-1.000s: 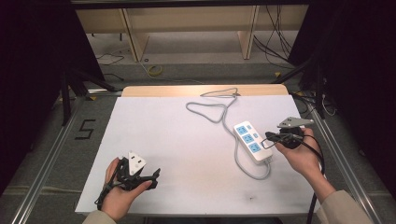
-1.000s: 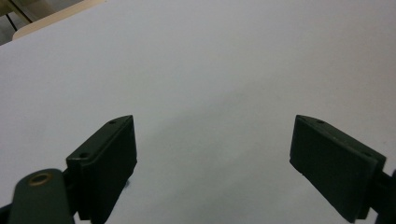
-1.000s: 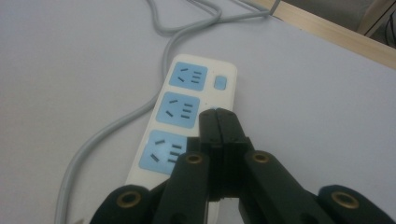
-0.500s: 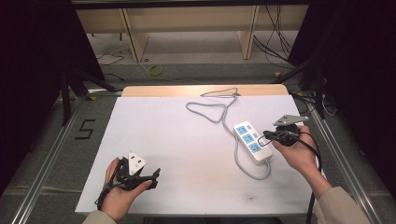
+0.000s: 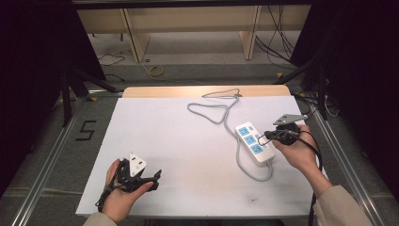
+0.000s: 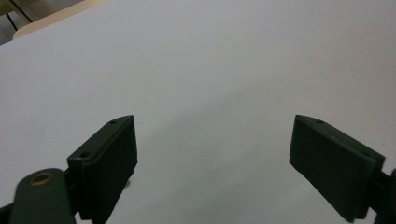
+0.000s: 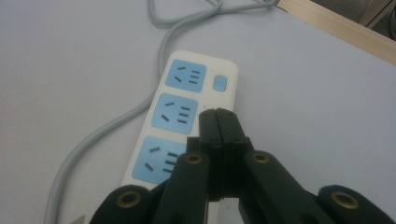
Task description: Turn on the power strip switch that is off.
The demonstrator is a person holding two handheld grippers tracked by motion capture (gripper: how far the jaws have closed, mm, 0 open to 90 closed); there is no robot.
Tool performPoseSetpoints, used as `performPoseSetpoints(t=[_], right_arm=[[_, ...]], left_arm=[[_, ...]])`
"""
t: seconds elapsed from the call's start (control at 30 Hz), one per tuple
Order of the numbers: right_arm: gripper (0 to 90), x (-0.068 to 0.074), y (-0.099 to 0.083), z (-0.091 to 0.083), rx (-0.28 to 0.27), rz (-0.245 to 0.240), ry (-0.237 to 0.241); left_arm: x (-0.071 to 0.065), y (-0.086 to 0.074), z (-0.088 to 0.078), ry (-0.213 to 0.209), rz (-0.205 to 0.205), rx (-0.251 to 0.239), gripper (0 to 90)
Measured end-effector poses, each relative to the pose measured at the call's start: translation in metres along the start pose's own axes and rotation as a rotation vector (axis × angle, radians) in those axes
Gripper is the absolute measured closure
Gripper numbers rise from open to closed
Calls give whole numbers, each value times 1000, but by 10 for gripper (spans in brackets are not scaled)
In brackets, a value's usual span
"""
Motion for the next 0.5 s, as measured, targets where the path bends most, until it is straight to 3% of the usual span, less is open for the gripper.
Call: performPoseSetpoints(t=[0.5], right_arm=[[900,0,5,4,22,-5,-12]], left_arm=[[0,0,0,-1,1,-1,148]])
Point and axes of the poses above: each handheld gripper's, and its own axes: z roughly forward along the jaws, y roughly out of its top, x roughly to its left, the point moved 1 cm from there along z, roughly forward along the jaws, and after that the axes turned 13 degrees about x, right-handed, at the moved point
